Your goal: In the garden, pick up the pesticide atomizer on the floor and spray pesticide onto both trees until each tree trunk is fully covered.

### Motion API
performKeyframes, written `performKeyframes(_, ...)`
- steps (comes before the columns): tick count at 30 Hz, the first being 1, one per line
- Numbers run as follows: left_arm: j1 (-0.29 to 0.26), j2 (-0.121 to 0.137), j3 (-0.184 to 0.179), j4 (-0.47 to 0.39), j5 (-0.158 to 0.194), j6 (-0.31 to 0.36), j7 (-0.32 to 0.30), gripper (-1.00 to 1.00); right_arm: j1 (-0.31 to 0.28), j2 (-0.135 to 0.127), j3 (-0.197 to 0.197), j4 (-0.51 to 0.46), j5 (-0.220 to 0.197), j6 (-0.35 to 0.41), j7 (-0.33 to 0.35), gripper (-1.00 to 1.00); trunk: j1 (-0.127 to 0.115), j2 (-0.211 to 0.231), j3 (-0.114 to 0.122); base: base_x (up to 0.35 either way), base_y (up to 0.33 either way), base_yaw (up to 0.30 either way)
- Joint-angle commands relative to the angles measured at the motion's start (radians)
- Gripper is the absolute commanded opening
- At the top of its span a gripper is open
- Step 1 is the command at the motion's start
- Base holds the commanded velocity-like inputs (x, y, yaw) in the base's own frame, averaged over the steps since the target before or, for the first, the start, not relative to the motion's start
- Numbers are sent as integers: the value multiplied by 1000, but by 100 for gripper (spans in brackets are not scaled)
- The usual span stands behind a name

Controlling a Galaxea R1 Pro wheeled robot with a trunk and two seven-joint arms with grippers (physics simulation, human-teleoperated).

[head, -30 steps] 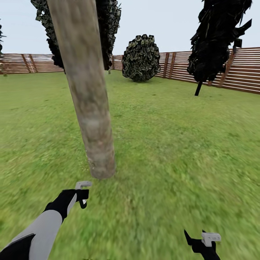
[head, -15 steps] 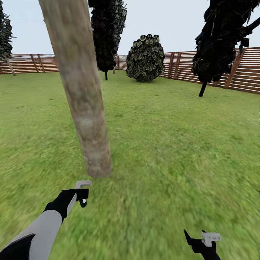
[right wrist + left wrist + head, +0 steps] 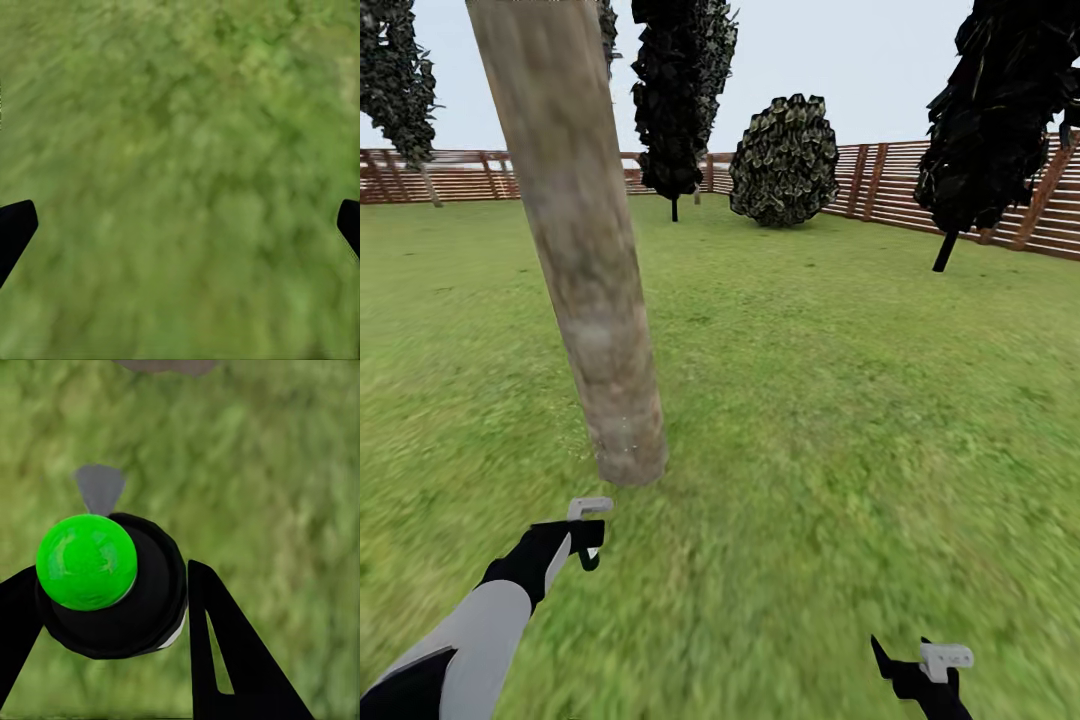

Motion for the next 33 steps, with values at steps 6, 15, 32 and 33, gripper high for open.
performKeyframes(6,-1,-15,-11,-4,0,2,132,-100,0,0,0,1,0,0,0,100,0,0,0,0,-95,207)
performKeyframes(15,-50,-126,-13,-4,-1,19,152,-100,0,-1,0,1,0,0,-1,100,0,0,0,0,-2,9)
performKeyframes(32,-78,-87,-15,-24,-3,57,152,-100,0,-1,0,1,0,0,0,100,0,0,0,61,0,0)
performKeyframes(33,-77,-81,-15,-63,-2,70,149,-100,0,-1,0,1,0,0,0,100,0,0,0,19,0,0)
